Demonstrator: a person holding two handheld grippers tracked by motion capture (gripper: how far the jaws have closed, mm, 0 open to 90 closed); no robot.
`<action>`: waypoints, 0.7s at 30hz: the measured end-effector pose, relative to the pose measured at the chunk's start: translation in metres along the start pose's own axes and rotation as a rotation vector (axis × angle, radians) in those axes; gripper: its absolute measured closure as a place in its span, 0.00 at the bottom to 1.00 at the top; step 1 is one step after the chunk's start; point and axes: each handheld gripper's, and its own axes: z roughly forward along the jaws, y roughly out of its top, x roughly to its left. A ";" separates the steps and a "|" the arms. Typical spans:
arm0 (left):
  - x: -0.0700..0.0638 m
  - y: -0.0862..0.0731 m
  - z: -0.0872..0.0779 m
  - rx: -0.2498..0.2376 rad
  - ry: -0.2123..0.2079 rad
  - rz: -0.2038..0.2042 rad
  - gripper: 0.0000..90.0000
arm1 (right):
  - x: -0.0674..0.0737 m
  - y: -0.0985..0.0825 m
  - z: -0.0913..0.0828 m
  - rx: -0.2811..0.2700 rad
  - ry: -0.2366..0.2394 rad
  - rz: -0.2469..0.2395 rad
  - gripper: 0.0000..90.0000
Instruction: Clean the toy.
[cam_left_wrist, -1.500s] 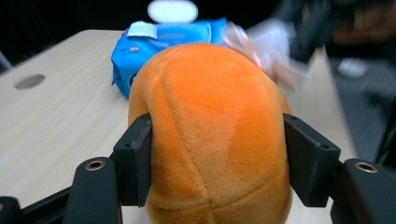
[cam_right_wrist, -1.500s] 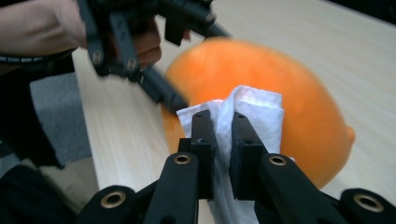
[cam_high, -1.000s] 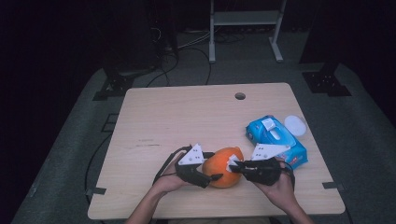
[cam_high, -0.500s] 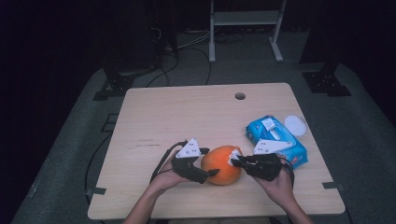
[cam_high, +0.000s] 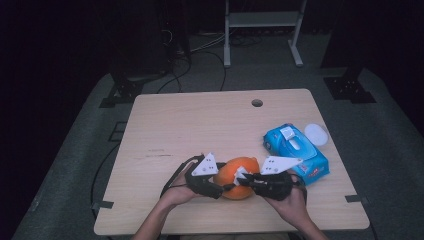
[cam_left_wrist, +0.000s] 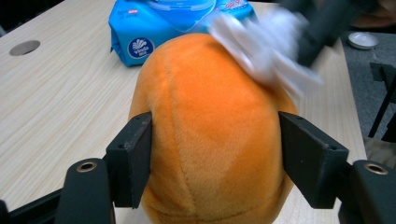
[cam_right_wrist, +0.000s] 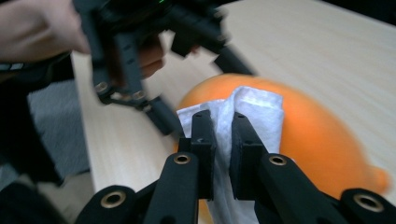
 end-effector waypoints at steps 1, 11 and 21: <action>-0.001 0.000 0.001 -0.005 -0.007 0.005 0.35 | -0.003 0.000 -0.002 -0.007 -0.015 0.006 0.90; 0.007 0.000 0.003 -0.009 -0.031 -0.141 0.17 | -0.022 -0.011 -0.006 -0.014 -0.042 0.074 0.90; -0.022 0.013 0.011 0.016 -0.009 0.105 0.32 | 0.014 0.006 -0.003 -0.020 -0.007 -0.068 0.90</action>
